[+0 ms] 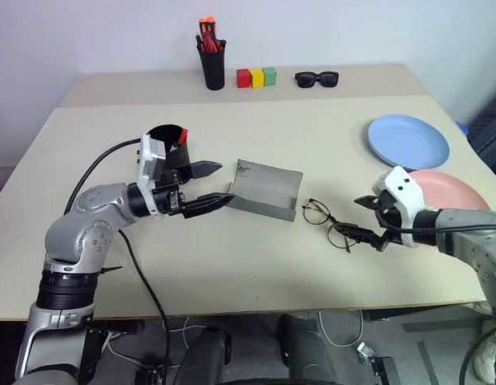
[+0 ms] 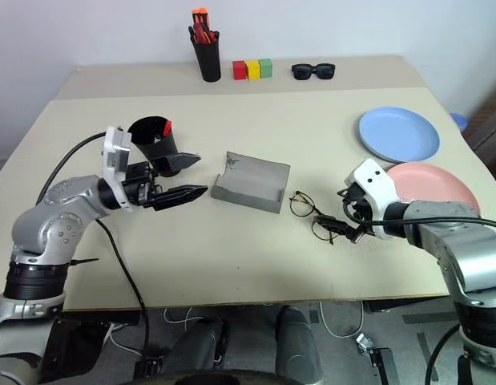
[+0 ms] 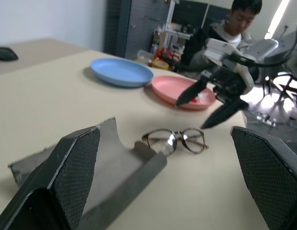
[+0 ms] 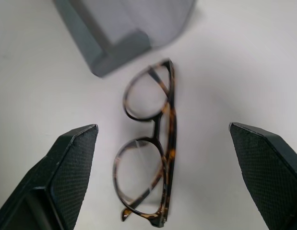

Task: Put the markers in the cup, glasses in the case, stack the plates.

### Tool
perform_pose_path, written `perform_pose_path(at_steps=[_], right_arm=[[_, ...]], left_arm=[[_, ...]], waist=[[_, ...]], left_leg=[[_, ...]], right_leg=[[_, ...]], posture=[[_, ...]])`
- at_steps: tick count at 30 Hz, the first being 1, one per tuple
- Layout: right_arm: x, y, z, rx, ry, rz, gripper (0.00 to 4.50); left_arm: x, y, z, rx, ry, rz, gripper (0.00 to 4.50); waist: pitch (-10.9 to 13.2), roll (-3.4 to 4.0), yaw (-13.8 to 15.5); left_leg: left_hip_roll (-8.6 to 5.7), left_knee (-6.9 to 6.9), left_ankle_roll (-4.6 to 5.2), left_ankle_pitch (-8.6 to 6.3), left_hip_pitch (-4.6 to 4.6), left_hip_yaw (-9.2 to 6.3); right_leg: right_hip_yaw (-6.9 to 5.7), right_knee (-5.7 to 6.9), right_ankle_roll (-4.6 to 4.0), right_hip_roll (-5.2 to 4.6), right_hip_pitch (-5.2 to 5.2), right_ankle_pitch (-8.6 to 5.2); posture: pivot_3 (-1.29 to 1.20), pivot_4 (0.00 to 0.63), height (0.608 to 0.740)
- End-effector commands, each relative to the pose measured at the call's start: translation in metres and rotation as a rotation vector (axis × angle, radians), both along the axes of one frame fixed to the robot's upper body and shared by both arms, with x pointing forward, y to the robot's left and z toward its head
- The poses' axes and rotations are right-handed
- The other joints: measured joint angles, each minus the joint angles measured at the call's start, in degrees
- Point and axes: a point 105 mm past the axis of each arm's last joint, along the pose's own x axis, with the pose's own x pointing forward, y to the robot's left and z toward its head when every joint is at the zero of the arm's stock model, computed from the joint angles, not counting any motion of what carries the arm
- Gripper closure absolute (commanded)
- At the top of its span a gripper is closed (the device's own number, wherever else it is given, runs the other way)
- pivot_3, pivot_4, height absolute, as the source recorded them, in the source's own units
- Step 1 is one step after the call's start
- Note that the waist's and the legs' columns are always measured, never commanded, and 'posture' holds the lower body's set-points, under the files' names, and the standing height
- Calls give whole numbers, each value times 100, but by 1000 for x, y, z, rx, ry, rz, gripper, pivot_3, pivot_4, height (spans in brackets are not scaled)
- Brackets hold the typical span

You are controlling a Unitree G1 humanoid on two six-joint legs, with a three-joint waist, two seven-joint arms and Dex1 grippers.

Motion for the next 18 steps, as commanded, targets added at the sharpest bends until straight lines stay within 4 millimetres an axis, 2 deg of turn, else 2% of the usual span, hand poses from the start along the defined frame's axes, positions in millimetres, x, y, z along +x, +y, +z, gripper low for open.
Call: perform_pose_path(at_steps=[1, 7, 12, 15, 18], right_arm=[[8, -2, -1, -26, -22, -58, 35], [12, 1, -10, -45, -6, -61, 35], [11, 8, -15, -39, 15, -39, 35], [14, 7, -15, -42, 10, -53, 863], [16, 7, -14, -43, 13, -55, 2463]], left_arm=[[-3, -2, 13, 14, -64, -4, 0], [-10, -11, 15, 33, -74, -8, 0], [-10, -6, 12, 26, -70, 7, 0], [-9, -1, 7, 28, -66, 14, 0], [-9, 2, 3, 28, -63, 19, 0]], waist=[[0, 0, 2], [1, -1, 6], [1, -1, -10], [0, -1, -7], [1, -1, -1]], left_leg=[[0, 0, 0, 0, -1, 0], [-1, -1, 1, 0, -4, -2], [-1, -4, 1, 0, 0, -2], [-1, -4, 1, 0, -1, -2], [-1, -4, 1, 0, -1, -2]], right_leg=[[0, 0, 0, -1, 0, 0], [0, -3, 0, -2, -1, 0], [-1, -2, 1, 0, -1, 1], [-1, -2, 1, 0, -1, 1], [-1, -2, 1, 0, -1, 1]], posture=[[0, 150, 740], [0, 150, 740], [0, 150, 740], [0, 150, 740], [0, 150, 740]])
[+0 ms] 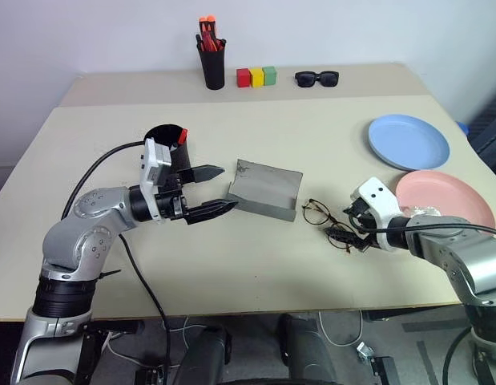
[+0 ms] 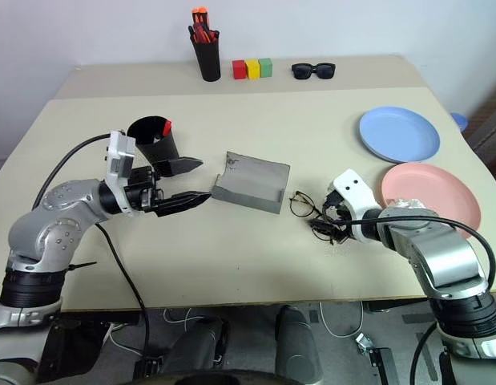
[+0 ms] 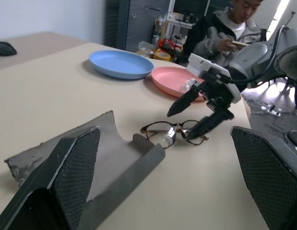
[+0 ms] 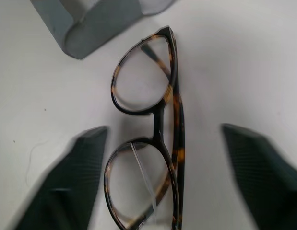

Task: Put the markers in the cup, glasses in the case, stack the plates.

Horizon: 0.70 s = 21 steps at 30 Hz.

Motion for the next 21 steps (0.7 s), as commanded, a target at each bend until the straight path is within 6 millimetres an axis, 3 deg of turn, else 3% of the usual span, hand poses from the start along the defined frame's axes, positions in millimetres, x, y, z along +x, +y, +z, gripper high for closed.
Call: perform_pose_path(at_steps=[1, 3, 7, 9, 16, 21], right_arm=[[3, 0, 9, -6, -32, 2, 2986], [2, 0, 6, -23, -24, 13, 3962], [0, 0, 3, -47, -13, 29, 3962], [-1, -1, 2, -54, -6, 40, 4422], [10, -5, 19, -58, -57, 38, 4466], [26, 3, 54, -36, -175, 64, 4466]], left_arm=[[-1, 8, 5, 0, -46, 13, 0], [-2, 8, 2, -1, -45, 14, 0], [-3, 10, 0, -1, -47, 15, 0], [-3, 11, 0, 2, -52, 15, 0], [-2, 16, 0, 3, -55, 32, 0], [0, 23, 3, -5, -54, 68, 0]], waist=[[0, 0, 2], [0, 0, 3], [0, 0, 3], [0, 0, 3], [-1, -2, -4], [0, -1, -12]], left_leg=[[0, 0, 0, 0, 0, 0], [0, 0, 0, 0, 0, 0], [0, 0, 0, 0, 0, 0], [0, 0, 0, 0, 0, 0], [1, 0, 0, 0, 1, 0], [1, 0, 0, 0, 1, 1]], right_leg=[[0, 0, 0, 0, 0, 0], [0, 0, 0, 0, 0, 0], [0, -1, 0, 0, 0, 0], [0, -1, 0, 0, 1, 0], [0, 0, 0, 0, 1, 0], [0, 0, 0, 0, -1, 0]], posture=[[0, 150, 740], [0, 150, 740], [0, 150, 740], [0, 150, 740], [0, 150, 740], [0, 150, 740]])
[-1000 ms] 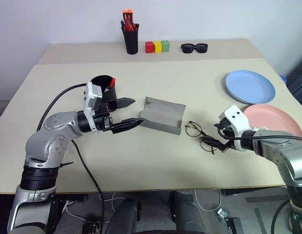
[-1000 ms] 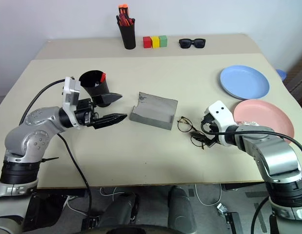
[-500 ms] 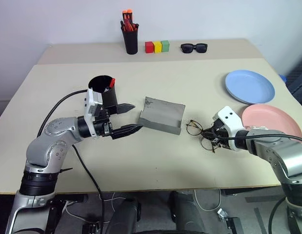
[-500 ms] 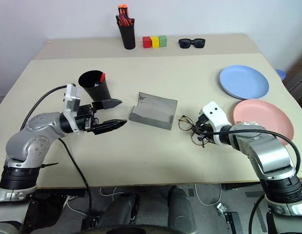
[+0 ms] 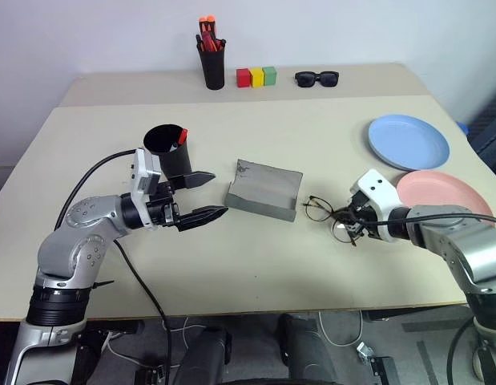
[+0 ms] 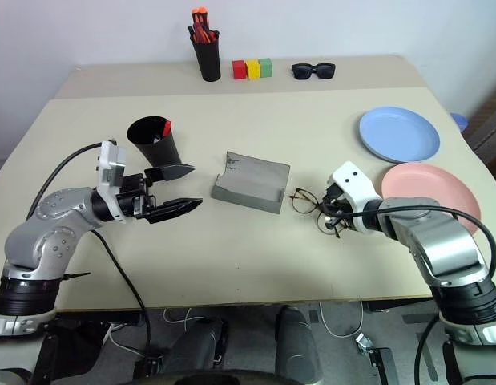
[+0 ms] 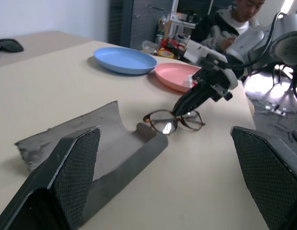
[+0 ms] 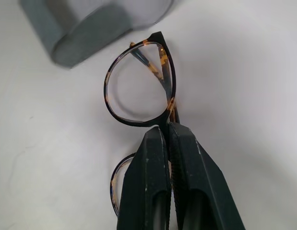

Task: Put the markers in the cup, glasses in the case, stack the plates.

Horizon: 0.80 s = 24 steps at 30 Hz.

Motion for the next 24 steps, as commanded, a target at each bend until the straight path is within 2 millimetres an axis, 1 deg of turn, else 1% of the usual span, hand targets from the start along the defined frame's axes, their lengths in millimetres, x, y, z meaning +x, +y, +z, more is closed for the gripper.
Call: perform_pose_path(at_steps=[1, 3, 5, 9, 12, 14, 15, 17, 20, 24], right_arm=[[13, 9, 42, 19, -147, 34, 4466], [20, 20, 57, 38, -206, 65, 4466], [28, 38, 70, 93, -251, 102, 4466], [38, 80, 83, 205, -293, 190, 4466], [40, 122, 75, 263, -279, 274, 4466], [41, 144, 64, 280, -264, 307, 4466], [42, 150, 59, 273, -262, 317, 4466], [41, 157, 47, 263, -247, 332, 4466], [41, 157, 31, 188, -247, 359, 4466], [44, 149, 30, 179, -245, 355, 4466]], left_arm=[[1, 12, 12, -2, -44, 42, 0], [2, 16, 13, 0, -45, 60, 0], [2, 19, 16, -1, -43, 74, 0], [2, 22, 19, 2, -45, 89, 0], [1, 21, 21, -1, -51, 100, 0], [0, 17, 23, -3, -54, 100, 0], [-1, 16, 24, -5, -55, 100, 0], [-3, 14, 25, -6, -55, 102, 0], [-5, 13, 25, -7, -52, 110, 0], [-6, 15, 24, -9, -43, 122, 0]], waist=[[0, 0, -10], [0, 0, -12], [1, 0, -15], [1, 0, -16], [1, 0, -16], [0, 0, -22], [1, 0, -24], [1, 0, -1], [1, 0, 0], [0, 0, -20]], left_leg=[[0, -1, 0, 0, 0, 0], [2, -2, 0, 0, 0, 0], [4, -4, 0, 0, -1, 0], [6, -7, -1, 0, -1, -1], [5, -9, -1, 0, -6, -2], [6, -9, -2, 1, -9, -3], [5, -10, -2, 1, -10, -3], [5, -10, -4, 1, -15, -4], [0, -8, -4, 1, -17, -5], [1, -9, -4, 1, -12, -3]], right_leg=[[0, 0, 0, 0, -1, 0], [0, 1, 0, 2, -3, 0], [0, 1, 0, 4, -4, 1], [0, 0, 0, 6, -7, 2], [0, 2, -1, 6, -14, 2], [1, 6, -1, 7, -22, 3], [1, 7, -2, 7, -25, 3], [2, 8, -3, 7, -30, 3], [2, 8, -3, 5, -30, 4], [2, 11, -4, 9, -29, 4]], posture=[[0, 150, 740], [0, 150, 740], [0, 150, 740], [0, 150, 740], [0, 150, 740], [0, 150, 740], [0, 150, 740], [0, 150, 740], [0, 150, 740], [0, 150, 740]])
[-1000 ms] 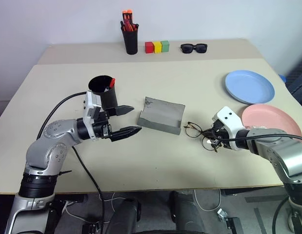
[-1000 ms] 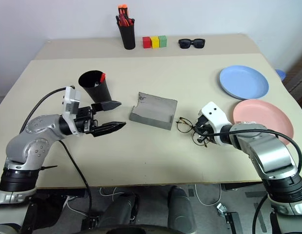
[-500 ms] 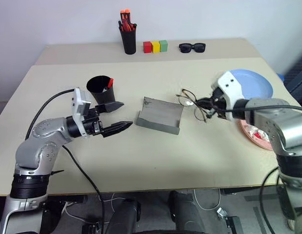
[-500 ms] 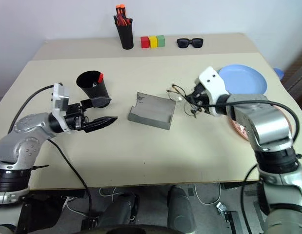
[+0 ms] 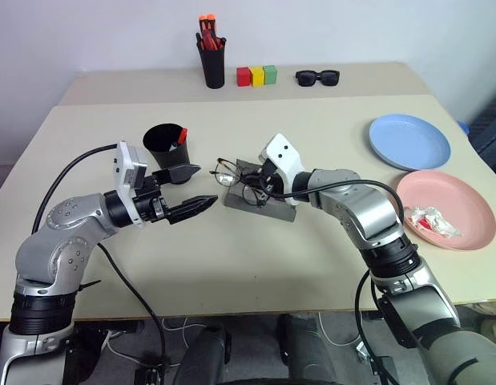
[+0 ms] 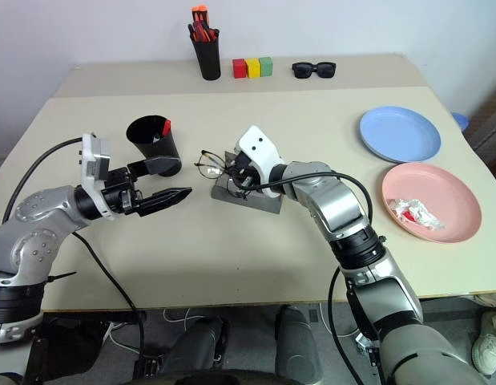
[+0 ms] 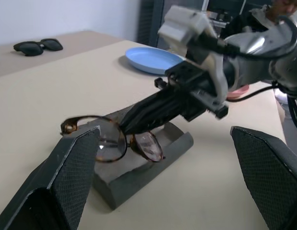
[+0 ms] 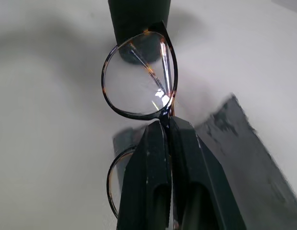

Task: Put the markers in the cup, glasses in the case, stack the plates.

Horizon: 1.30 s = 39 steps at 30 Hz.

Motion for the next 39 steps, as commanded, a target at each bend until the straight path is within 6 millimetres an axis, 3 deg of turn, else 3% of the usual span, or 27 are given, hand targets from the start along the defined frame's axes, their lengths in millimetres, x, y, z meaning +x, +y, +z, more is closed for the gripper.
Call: perform_pose_path(at_steps=[1, 9, 19, 26, 39], right_arm=[[2, -8, 5, -10, -26, -5, 4466], [6, -14, 29, 28, -42, -2, 4466], [24, -33, 14, -84, -79, -46, 4466], [10, -36, -9, -180, 3, 14, 4466], [3, -28, -21, -230, 32, 64, 4466]], left_arm=[[-4, 3, 10, -10, -39, 6, 0], [-3, 1, 9, -19, -33, -3, 0], [-5, 3, 6, -15, -28, -9, 0], [-6, 4, 4, -14, -26, -7, 0], [-7, 3, 3, -16, -28, -10, 0]], waist=[[0, 0, -2], [0, 0, -10], [0, 0, -13], [0, 0, -15], [0, 0, -10]], left_leg=[[1, 0, 0, 0, 2, 0], [3, -1, 0, 0, 1, 1], [2, -1, 0, 0, 0, 3], [3, -2, 0, 0, -1, 3], [3, -1, 0, 0, -1, 3]], right_leg=[[0, 1, -1, 1, 0, 0], [0, 0, -3, 3, 0, 1], [0, -1, -3, 3, 0, 1], [0, -2, -3, 3, -1, 1], [1, -1, -3, 3, 0, 1]], posture=[[0, 150, 740], [0, 150, 740], [0, 150, 740], [0, 150, 740], [0, 150, 740]])
